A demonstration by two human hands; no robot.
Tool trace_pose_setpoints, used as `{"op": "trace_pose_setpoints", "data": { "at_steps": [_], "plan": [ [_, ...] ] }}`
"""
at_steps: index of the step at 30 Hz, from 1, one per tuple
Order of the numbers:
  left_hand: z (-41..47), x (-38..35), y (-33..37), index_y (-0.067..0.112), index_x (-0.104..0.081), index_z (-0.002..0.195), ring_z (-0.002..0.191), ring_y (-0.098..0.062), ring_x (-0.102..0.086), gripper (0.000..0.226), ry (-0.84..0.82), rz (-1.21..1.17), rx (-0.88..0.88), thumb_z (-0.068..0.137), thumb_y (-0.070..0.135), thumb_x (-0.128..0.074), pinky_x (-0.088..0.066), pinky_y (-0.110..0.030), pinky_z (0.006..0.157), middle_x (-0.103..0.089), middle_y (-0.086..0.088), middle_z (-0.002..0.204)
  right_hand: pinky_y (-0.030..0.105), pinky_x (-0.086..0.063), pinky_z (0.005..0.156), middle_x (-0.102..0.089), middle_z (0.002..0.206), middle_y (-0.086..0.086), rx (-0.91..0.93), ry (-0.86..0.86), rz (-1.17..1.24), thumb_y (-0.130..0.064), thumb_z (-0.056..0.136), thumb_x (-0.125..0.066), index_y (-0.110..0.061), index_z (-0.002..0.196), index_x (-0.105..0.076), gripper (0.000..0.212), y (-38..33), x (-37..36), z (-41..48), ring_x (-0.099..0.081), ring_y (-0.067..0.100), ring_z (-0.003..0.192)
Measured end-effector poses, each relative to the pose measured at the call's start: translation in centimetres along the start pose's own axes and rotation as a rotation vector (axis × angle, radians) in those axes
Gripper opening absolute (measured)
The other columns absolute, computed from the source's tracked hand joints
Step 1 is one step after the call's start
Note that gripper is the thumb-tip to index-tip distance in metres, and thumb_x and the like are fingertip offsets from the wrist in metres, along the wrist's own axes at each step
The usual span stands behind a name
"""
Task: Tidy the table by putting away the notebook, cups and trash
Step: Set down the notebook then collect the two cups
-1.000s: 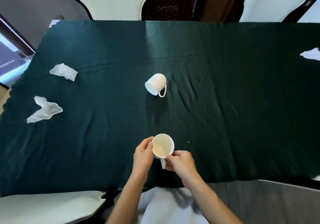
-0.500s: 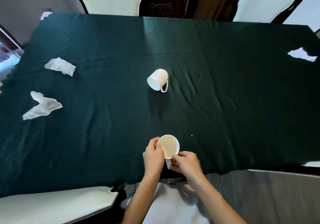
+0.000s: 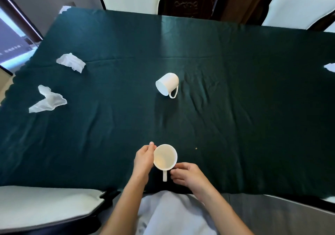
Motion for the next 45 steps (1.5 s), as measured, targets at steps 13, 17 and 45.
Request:
{"op": "trace_pose_setpoints", "data": {
  "at_steps": [13, 17, 45],
  "plan": [
    [1.7, -0.6, 8.1, 0.026, -0.072, 0.106, 0.095, -0.017, -0.069, 0.029, 0.115, -0.028, -0.217, 0.108, 0.045, -0.05, -0.055, -0.031, 0.078, -0.074, 0.004, 0.112, -0.001, -0.048, 0.081, -0.077, 0.104, -0.008, 0.621, 0.319, -0.443, -0.005, 0.093, -0.068, -0.016, 0.118, -0.077, 0.029, -10.3, 7.6, 3.7, -0.069, -0.014, 0.087],
    [2.5, -0.9, 12.0, 0.025, -0.071, 0.111, 0.097, -0.018, -0.071, 0.032, 0.119, -0.03, -0.275, 0.108, 0.047, -0.048, -0.058, -0.034, 0.082, -0.075, 0.005, 0.112, -0.004, -0.046, 0.076, -0.073, 0.117, -0.001, 0.711, 0.331, -0.493, -0.007, 0.095, -0.066, -0.013, 0.128, -0.072, 0.034, -14.8, 8.0, 5.3, -0.069, 0.008, 0.1],
    [19.1, -5.3, 22.1, 0.038, -0.062, 0.095, 0.098, -0.013, -0.064, 0.026, -0.148, 0.062, -0.136, 0.106, 0.055, -0.045, -0.055, -0.041, 0.091, -0.065, 0.014, 0.101, 0.038, -0.029, 0.123, -0.016, 0.176, 0.01, 0.495, 0.258, -0.744, -0.038, 0.082, -0.082, -0.035, 0.167, -0.014, 0.109, -25.5, 2.3, 19.7, -0.015, 0.022, 0.163]
  ]
}}
Point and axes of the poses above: each hand's wrist, its own z-axis towards the middle knuckle, its own x-axis out of the back of the hand, y = z × x, the point moved 2 cm from there along z, towards the middle knuckle
